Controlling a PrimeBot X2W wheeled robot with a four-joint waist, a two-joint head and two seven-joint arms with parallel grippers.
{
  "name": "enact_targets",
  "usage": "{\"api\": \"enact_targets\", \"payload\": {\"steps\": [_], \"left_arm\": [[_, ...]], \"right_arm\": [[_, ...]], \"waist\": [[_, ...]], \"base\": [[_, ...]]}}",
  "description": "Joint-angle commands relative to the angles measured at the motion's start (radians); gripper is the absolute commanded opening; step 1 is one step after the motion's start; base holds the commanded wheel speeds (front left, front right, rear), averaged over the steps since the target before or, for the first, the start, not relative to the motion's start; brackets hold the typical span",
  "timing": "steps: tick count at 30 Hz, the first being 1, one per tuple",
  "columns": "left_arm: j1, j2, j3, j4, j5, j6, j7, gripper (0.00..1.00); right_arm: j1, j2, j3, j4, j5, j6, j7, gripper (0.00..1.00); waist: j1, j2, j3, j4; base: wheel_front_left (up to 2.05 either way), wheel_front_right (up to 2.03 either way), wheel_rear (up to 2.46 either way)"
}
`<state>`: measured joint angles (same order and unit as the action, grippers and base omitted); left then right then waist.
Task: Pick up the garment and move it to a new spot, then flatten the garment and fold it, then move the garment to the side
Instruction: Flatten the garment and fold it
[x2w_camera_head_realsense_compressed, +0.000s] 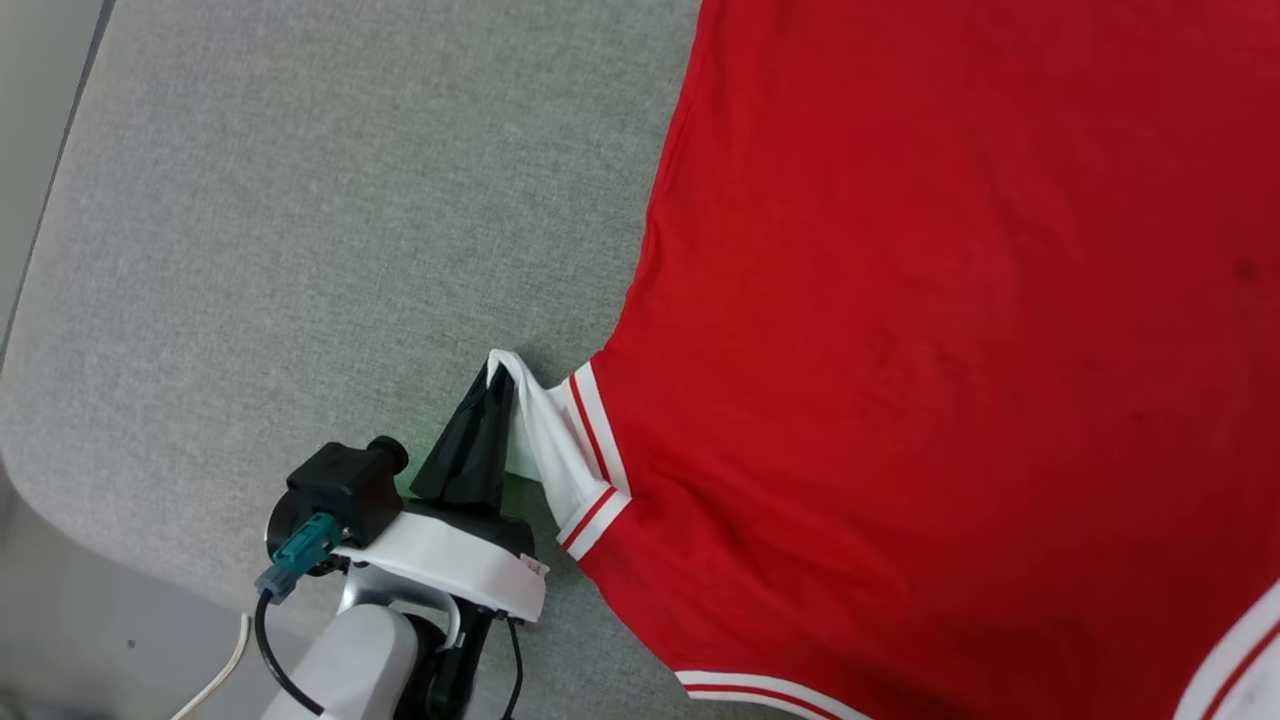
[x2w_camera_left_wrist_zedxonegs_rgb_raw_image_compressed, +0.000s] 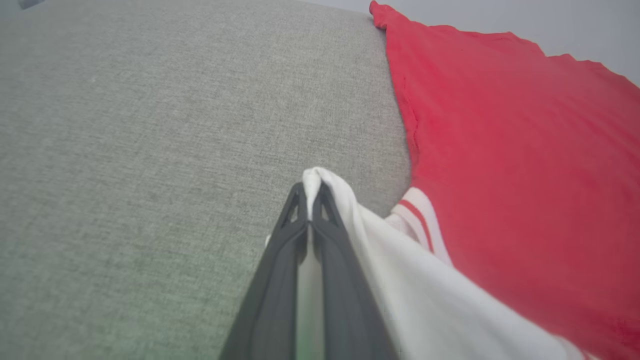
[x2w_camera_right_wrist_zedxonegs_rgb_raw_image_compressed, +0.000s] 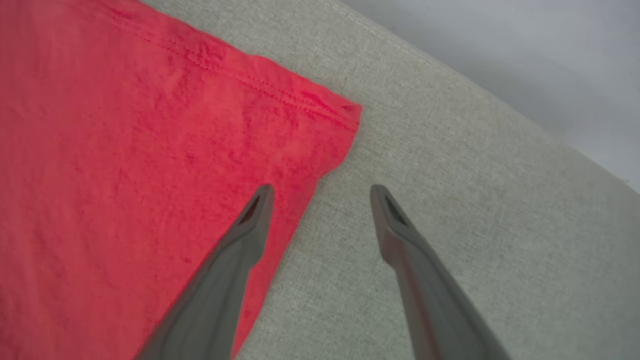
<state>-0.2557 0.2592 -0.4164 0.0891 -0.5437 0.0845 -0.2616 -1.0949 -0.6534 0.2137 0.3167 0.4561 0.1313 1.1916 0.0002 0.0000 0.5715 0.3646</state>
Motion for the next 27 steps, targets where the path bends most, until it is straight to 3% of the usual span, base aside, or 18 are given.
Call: {"api": "enact_targets", "payload": {"steps": [1,15,16,17,18,27], "left_arm": [[-0.018,-0.013,0.006,0.003,0.011,-0.009,-0.005,0.0],[-0.012,-0.098,0.078,0.014,0.097,-0.066,-0.004,0.0],[-0.012,-0.1,0.083,0.015,0.102,-0.07,-0.004,0.0],[-0.011,-0.103,0.087,0.016,0.105,-0.073,-0.004,0.0],[-0.009,-0.105,0.091,0.018,0.109,-0.073,-0.004,0.0],[0.025,-0.115,0.128,0.039,0.137,-0.084,-0.004,0.0]], "right_arm": [[-0.021,0.0,0.001,0.011,-0.01,-0.001,-0.004,1.0],[0.079,-0.079,0.075,0.061,0.006,-0.001,0.026,1.0],[0.074,-0.083,0.072,0.057,0.005,-0.001,0.019,0.85],[0.068,-0.084,0.071,0.051,0.005,-0.001,0.01,0.19],[0.06,-0.082,0.068,0.047,0.007,-0.001,0.0,0.0],[0.033,-0.04,0.069,0.047,0.04,-0.001,-0.142,0.0]], "waist": [[-0.0002,0.0,0.036,0.029],[-0.0002,0.0,0.09,0.041],[-0.0002,0.0,0.089,0.039],[-0.0002,0.0,0.088,0.036],[-0.0002,0.0,0.085,0.034],[-0.0002,0.0,-0.003,-0.008]], "base": [[0.0,0.0,0.0],[0.0,0.0,0.0],[0.0,0.0,0.0],[0.0,0.0,0.0],[0.0,0.0,0.0],[0.0,0.0,0.0]]}}
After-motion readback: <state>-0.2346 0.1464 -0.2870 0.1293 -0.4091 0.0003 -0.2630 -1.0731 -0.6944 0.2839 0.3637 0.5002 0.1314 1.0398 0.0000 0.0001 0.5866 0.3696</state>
